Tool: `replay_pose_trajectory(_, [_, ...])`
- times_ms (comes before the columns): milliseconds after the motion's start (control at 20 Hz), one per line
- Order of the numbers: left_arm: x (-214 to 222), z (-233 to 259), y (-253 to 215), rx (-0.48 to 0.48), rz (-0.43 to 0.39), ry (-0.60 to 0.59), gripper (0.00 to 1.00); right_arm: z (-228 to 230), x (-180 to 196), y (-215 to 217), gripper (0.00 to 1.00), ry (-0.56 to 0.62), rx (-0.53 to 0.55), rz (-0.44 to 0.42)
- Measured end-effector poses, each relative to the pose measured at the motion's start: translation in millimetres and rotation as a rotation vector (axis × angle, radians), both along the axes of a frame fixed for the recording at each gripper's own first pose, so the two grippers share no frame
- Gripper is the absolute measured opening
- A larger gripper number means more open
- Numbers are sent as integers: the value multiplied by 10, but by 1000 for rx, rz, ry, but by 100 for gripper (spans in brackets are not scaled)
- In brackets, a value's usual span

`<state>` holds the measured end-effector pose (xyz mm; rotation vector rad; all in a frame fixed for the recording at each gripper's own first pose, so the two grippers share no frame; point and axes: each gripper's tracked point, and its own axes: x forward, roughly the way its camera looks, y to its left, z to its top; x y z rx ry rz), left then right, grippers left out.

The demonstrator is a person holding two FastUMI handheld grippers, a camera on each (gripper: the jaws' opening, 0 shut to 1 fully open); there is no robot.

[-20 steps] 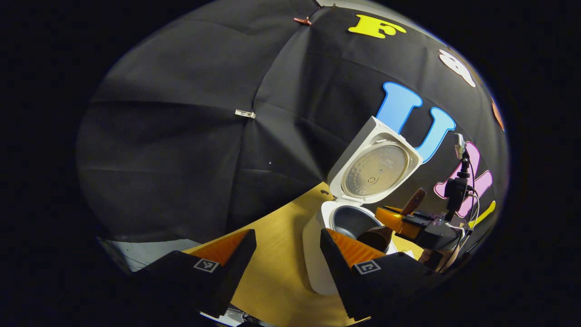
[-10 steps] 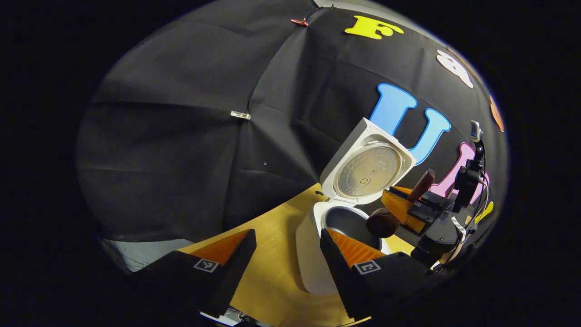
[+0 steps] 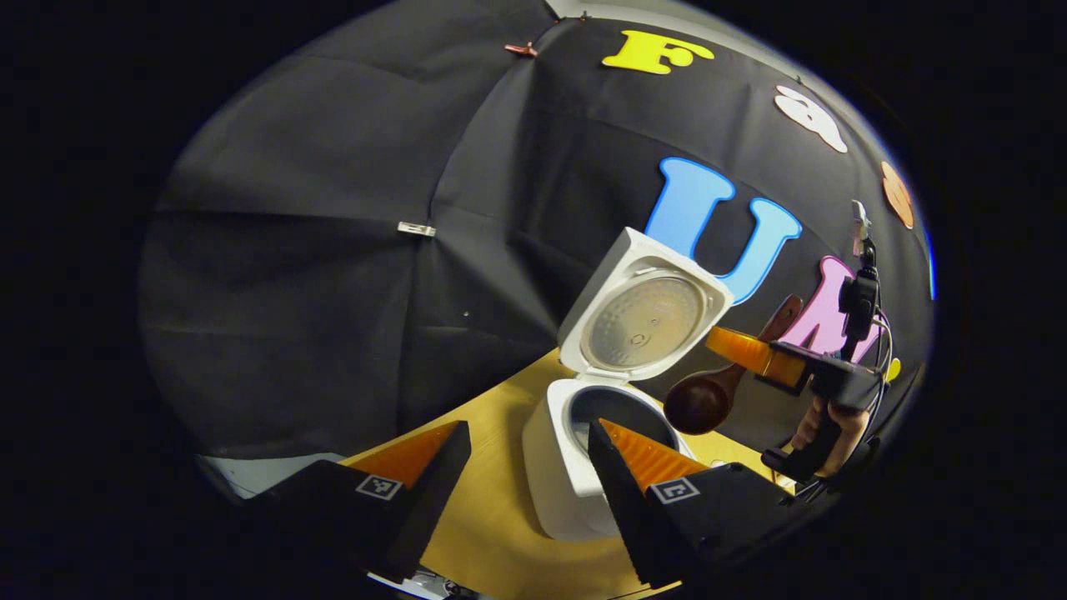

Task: Close the left gripper, press the button to open the rice cooker; take a wooden spoon from the chopstick holder with the right hand, scoop a spoonful of rice and pour it into the rice cooker, then put the wooden spoon back into the chopstick holder.

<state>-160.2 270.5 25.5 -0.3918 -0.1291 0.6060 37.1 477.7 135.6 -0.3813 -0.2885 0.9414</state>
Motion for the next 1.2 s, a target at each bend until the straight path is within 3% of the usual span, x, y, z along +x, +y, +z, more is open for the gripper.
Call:
replay_pose_trajectory(350, [512, 279, -535, 80, -150, -2, 92, 692, 240, -1074, 19, 20, 185, -155])
replay_pose_trajectory(650, [1014, 536, -976, 160, -267, 17, 92, 1073, 419, -2303, 19, -12, 304, -329])
replay_pose_trajectory(1000, [1464, 694, -1419, 232, -356, 57, 92, 1106, 703, -3788, 19, -17, 402, -572])
replay_pose_trajectory(1200, [1572, 783, -1474, 254, -344, 66, 92, 918, 903, -4523, 19, 59, 474, -670])
